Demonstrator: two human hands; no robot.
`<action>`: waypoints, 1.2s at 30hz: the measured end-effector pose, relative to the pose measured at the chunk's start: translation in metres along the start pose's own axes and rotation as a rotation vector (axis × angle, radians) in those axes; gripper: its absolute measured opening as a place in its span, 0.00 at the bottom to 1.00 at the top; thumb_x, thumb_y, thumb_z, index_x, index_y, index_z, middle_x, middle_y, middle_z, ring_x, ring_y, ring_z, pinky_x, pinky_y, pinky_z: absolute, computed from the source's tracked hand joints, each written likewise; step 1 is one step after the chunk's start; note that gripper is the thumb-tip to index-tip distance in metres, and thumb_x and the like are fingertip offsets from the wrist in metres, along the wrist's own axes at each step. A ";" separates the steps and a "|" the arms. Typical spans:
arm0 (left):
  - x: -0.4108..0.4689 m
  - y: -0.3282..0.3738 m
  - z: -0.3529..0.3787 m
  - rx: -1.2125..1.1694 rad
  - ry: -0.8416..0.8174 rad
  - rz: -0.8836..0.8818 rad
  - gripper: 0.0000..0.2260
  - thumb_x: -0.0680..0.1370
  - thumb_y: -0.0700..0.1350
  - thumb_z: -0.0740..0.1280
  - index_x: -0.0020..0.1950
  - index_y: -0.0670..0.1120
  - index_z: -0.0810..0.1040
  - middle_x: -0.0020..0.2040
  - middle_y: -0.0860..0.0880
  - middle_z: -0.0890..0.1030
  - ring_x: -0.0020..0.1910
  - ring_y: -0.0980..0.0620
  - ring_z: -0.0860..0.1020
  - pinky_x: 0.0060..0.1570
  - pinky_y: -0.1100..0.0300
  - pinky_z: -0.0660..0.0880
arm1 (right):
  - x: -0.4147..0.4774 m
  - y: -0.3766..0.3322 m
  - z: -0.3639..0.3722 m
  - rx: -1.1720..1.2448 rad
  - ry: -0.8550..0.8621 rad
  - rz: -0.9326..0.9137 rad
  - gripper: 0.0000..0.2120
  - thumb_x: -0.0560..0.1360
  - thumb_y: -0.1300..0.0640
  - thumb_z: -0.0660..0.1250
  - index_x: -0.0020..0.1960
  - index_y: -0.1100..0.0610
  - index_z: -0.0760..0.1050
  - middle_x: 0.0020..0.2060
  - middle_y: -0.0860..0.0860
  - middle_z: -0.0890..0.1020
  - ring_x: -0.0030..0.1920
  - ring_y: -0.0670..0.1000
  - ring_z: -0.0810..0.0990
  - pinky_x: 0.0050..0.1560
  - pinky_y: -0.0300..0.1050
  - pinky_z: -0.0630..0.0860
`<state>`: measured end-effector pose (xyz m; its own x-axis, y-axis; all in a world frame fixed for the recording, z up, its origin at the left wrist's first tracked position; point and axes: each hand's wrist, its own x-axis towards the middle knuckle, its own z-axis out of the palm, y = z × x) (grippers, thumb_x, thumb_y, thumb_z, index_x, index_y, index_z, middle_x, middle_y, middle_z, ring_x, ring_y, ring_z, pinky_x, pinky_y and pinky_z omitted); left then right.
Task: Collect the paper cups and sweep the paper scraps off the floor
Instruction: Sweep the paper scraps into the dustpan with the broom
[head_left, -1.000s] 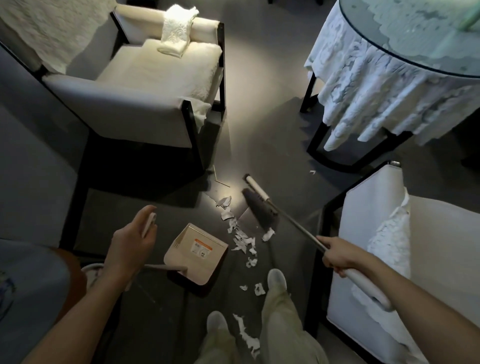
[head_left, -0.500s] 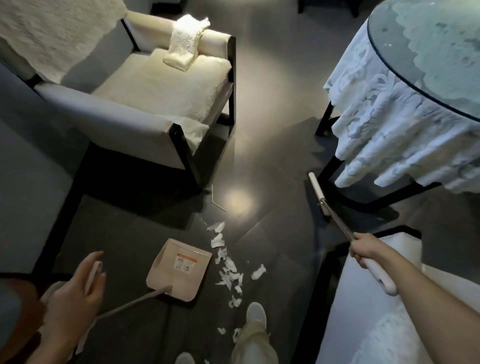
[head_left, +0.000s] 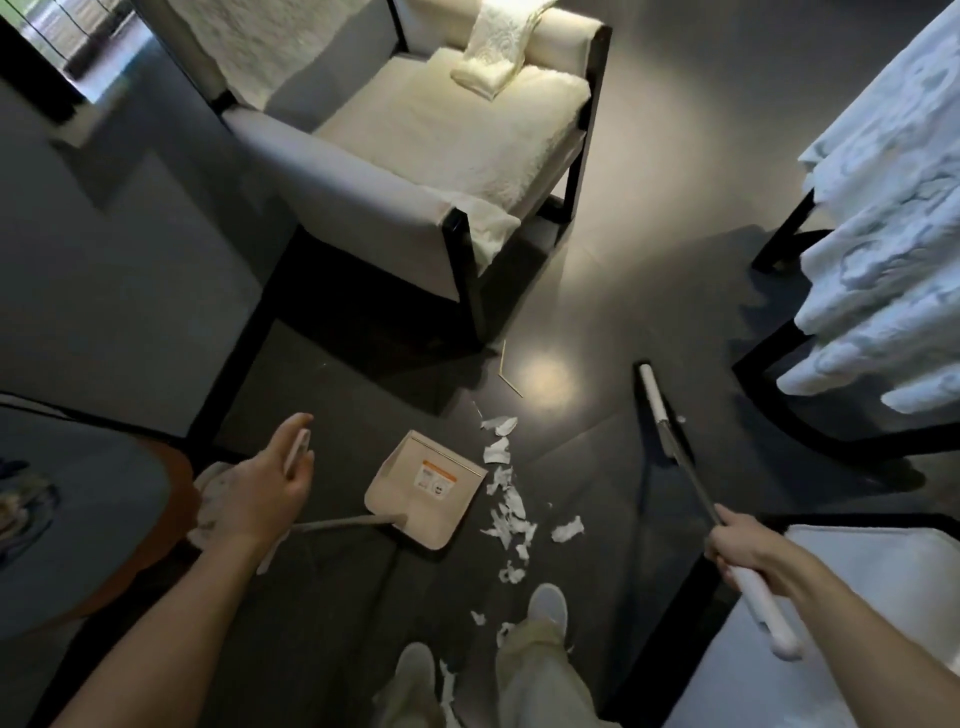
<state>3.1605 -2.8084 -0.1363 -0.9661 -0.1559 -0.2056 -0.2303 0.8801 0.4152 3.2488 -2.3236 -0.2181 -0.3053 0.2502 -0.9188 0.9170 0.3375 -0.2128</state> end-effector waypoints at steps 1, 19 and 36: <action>0.000 0.000 -0.001 -0.021 -0.003 0.000 0.18 0.79 0.43 0.63 0.69 0.54 0.68 0.51 0.38 0.81 0.47 0.40 0.80 0.44 0.47 0.77 | -0.011 -0.003 0.013 -0.023 -0.017 -0.001 0.29 0.72 0.71 0.56 0.71 0.53 0.61 0.31 0.58 0.74 0.23 0.52 0.70 0.23 0.39 0.69; -0.030 -0.034 -0.026 -0.074 -0.003 0.116 0.19 0.80 0.42 0.62 0.71 0.49 0.67 0.35 0.51 0.73 0.30 0.59 0.71 0.27 0.68 0.63 | -0.105 -0.116 0.072 -0.387 0.015 -0.202 0.33 0.73 0.70 0.58 0.75 0.52 0.61 0.29 0.56 0.76 0.23 0.51 0.72 0.23 0.38 0.70; -0.104 -0.121 -0.035 -0.145 -0.007 0.047 0.19 0.79 0.42 0.63 0.70 0.52 0.68 0.50 0.46 0.78 0.42 0.53 0.75 0.41 0.59 0.71 | -0.098 -0.071 0.184 -1.031 -0.024 -0.198 0.30 0.76 0.61 0.58 0.76 0.54 0.55 0.64 0.56 0.75 0.59 0.55 0.78 0.47 0.41 0.75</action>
<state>3.2844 -2.9139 -0.1344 -0.9755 -0.1124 -0.1893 -0.1999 0.8124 0.5478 3.2608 -2.5391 -0.1736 -0.4109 0.0919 -0.9071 0.1849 0.9826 0.0158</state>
